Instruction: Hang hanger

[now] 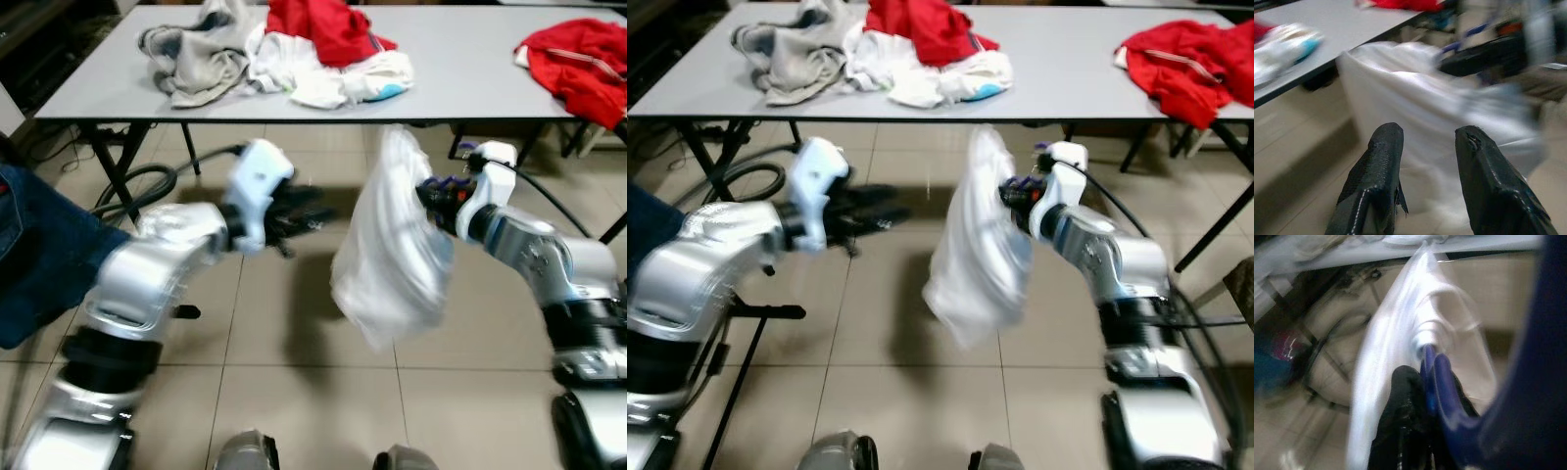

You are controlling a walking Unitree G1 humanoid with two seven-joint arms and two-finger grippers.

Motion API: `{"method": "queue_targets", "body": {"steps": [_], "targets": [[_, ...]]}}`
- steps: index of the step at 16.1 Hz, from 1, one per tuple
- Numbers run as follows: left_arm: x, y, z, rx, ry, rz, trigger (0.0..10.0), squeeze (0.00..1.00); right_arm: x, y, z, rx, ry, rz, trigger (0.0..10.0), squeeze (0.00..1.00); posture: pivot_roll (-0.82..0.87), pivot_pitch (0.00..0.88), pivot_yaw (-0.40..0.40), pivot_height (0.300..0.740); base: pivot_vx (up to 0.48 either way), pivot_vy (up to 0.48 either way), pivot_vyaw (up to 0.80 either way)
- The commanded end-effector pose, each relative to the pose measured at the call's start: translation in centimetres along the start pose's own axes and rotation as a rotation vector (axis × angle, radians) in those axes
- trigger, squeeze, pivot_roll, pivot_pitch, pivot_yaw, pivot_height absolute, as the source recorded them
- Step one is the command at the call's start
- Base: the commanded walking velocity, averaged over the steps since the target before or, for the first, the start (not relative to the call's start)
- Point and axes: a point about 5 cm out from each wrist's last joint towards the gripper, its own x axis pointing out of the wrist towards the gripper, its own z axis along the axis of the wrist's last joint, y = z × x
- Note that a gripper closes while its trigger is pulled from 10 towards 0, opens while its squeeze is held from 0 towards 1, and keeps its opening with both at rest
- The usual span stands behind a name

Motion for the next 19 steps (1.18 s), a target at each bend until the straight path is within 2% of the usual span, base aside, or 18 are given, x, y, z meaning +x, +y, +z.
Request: {"method": "queue_targets", "body": {"steps": [1,2,3,4,5,6,7,9,11,13,15,17,18,19], "targets": [[-0.7,1.3,0.2,0.014,-0.001,0.066,10.0,0.0,-0.8,1.2,0.9,-0.159,-0.022,0.134,10.0,0.0,-0.12,0.0,0.006,0.74,0.0,0.0,0.0],[-0.9,1.9,0.5,0.018,-0.021,0.105,10.0,0.0,-2.2,1.0,1.1,-0.268,-0.066,0.217,10.0,0.0,-0.12,0.0,0.006,0.74,0.0,0.0,0.0],[-1.0,2.2,0.7,0.019,-0.031,0.118,10.0,0.0,-3.1,0.9,1.3,-0.313,-0.091,0.263,10.0,0.0,-0.12,0.0,0.006,0.74,0.0,0.0,0.0],[-1.1,2.6,0.9,0.019,-0.047,0.134,10.0,0.0,-4.8,0.7,1.3,-0.379,-0.109,0.343,10.0,0.0,-0.12,0.0,0.007,0.74,0.0,0.0,0.0],[-1.2,2.7,1.0,0.018,-0.05,0.133,10.0,0.0,-5.5,0.6,1.3,-0.398,-0.114,0.372,10.0,0.0,-0.12,0.0,0.007,0.74,0.0,0.0,0.0],[-1.2,2.4,0.7,0.018,-0.046,0.1,10.0,0.0,-7.0,0.1,1.2,-0.398,-0.102,0.444,10.0,0.0,-0.13,0.0,0.021,0.74,0.0,0.0,0.0],[-1.1,1.6,0.2,0.009,-0.04,0.039,10.0,1.0,-8.4,-0.6,1.1,-0.437,-0.085,0.495,10.0,0.0,-0.13,0.0,0.026,0.74,0.0,0.0,0.0],[-0.9,1.0,-0.8,0.006,-0.035,0.021,10.0,1.0,-10.2,-1.5,1.0,-0.458,-0.064,0.578,10.0,0.0,-0.14,0.0,0.025,0.74,0.0,0.0,0.0],[-0.7,0.7,-0.5,-0.029,-0.075,0.02,10.0,1.0,-10.8,-2.0,1.3,-0.456,-0.069,0.59,10.0,0.0,-0.15,0.0,0.021,0.74,0.0,0.0,0.0],[-0.5,0.3,-1.2,-0.049,-0.057,0.025,10.0,1.0,-11.1,-2.0,2.1,-0.436,-0.112,0.609,10.0,0.0,-0.15,0.0,0.019,0.74,0.0,0.0,0.0],[0.0,0.4,-2.4,-0.081,-0.027,0.105,10.0,1.0,-11.1,-2.0,2.5,-0.444,-0.14,0.613,10.0,0.0,-0.14,0.0,0.016,0.74,0.0,0.0,0.0],[0.4,-0.2,-2.8,-0.103,-0.023,0.089,10.0,1.0,-11.0,-2.1,2.4,-0.444,-0.142,0.611,10.0,0.0,-0.14,0.0,0.013,0.74,0.0,0.0,0.0],[0.6,-0.8,-2.7,-0.126,-0.039,0.056,10.0,0.59,-10.9,-2.0,2.5,-0.437,-0.15,0.615,10.0,0.0,-0.14,0.0,0.011,0.74,0.0,0.0,0.0],[0.9,-1.0,-3.0,-0.135,-0.034,0.055,10.0,0.02,-10.9,-2.0,2.6,-0.438,-0.155,0.615,10.0,0.0,-0.14,0.0,0.011,0.74,0.0,0.0,0.0]]}}
